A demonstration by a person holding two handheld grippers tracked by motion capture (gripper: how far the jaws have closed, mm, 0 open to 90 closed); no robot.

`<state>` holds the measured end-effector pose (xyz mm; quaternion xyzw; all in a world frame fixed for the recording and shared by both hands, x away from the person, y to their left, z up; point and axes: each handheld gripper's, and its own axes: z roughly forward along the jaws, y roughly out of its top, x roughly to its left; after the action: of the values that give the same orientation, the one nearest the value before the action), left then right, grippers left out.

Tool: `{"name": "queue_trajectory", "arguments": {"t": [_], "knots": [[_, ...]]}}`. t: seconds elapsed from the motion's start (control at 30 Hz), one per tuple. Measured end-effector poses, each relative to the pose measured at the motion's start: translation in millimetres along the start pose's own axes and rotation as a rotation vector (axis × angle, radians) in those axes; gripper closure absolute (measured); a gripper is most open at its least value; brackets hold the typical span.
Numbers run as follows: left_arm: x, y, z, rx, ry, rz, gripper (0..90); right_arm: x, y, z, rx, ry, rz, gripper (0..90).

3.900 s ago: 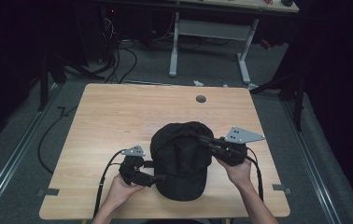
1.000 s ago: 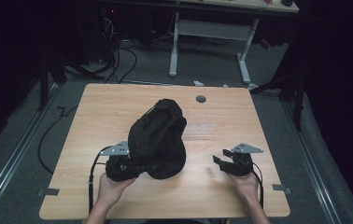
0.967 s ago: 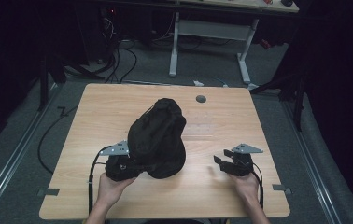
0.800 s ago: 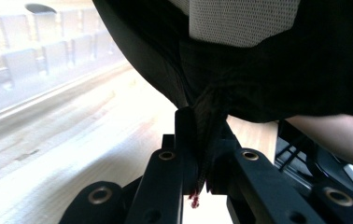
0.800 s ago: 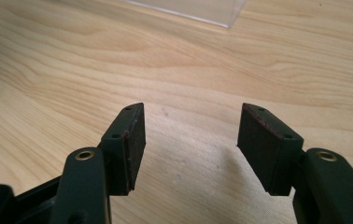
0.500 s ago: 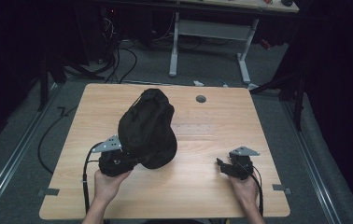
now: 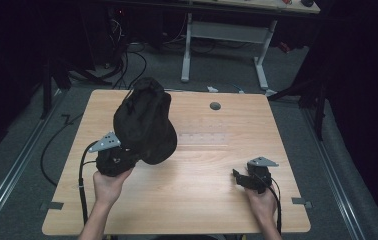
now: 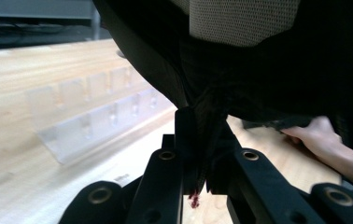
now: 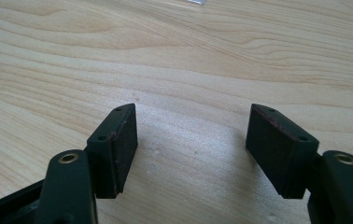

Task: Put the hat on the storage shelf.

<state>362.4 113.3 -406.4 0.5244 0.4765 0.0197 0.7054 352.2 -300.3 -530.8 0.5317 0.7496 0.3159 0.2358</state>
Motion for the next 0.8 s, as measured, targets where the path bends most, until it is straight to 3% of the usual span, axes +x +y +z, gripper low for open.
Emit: {"name": "queue_trajectory", "arguments": {"t": [0.4,0.8], "knots": [[10.6,21.5,14.5,-0.074,0.126,0.045,85.6,-0.1,-0.7,-0.7,-0.001,-0.006,0.006,34.2],[21.3,22.0,42.1,-0.063,0.219,0.114,85.6,-0.2,-0.8,-0.7,-0.001,-0.006,0.003,34.1]]}}
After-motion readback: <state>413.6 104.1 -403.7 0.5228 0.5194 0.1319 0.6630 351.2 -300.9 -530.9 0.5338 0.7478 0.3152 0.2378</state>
